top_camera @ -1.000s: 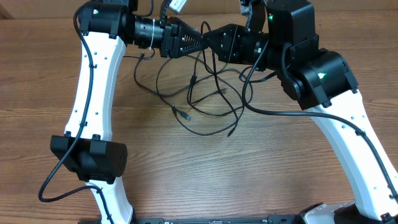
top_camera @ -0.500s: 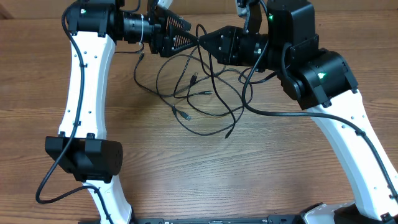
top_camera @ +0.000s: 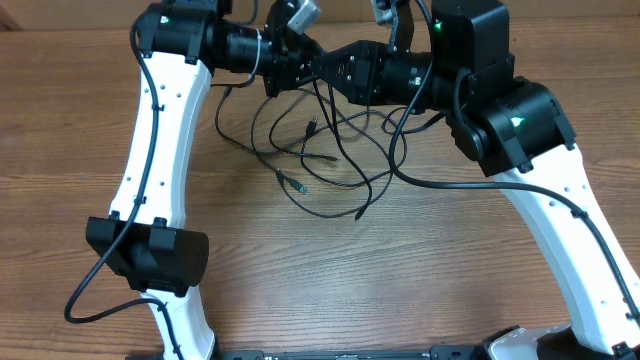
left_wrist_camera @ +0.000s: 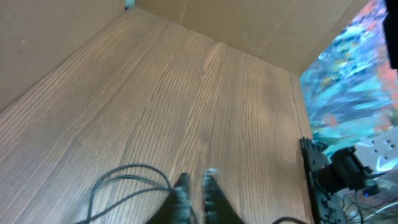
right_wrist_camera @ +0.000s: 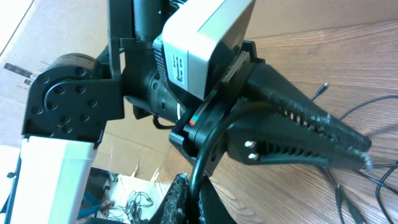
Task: Untangle cables
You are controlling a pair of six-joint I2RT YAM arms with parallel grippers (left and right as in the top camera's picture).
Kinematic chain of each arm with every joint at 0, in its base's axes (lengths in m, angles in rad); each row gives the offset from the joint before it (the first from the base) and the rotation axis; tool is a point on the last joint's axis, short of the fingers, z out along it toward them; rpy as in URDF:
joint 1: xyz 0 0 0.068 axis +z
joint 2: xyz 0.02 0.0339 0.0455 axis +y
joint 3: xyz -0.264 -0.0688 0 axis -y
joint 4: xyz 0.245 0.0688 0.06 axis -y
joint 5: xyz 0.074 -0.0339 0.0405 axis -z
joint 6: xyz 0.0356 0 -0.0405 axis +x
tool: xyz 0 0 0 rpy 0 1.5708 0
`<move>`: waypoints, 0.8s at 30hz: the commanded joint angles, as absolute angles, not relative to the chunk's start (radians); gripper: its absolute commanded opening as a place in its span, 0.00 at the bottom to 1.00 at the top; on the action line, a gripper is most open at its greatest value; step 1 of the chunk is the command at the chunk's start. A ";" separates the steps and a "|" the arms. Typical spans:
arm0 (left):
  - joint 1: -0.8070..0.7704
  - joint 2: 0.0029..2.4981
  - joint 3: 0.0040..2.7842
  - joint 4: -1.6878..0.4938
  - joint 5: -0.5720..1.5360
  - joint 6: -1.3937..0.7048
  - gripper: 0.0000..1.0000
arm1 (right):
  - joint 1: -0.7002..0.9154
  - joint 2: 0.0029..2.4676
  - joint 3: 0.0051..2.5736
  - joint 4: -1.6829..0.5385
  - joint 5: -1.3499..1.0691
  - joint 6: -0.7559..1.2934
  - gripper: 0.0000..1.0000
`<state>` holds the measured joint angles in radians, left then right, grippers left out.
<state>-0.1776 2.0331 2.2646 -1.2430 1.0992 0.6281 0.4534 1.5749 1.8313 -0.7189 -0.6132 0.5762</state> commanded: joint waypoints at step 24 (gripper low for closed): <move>0.399 1.797 2.556 -0.883 0.549 -0.337 0.04 | 0.279 1.573 1.771 -0.984 -0.148 0.572 0.96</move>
<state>0.3103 1.8122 2.5427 -0.8742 0.6235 -0.1768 0.2821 1.5757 1.7771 -0.9874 -0.1837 0.5755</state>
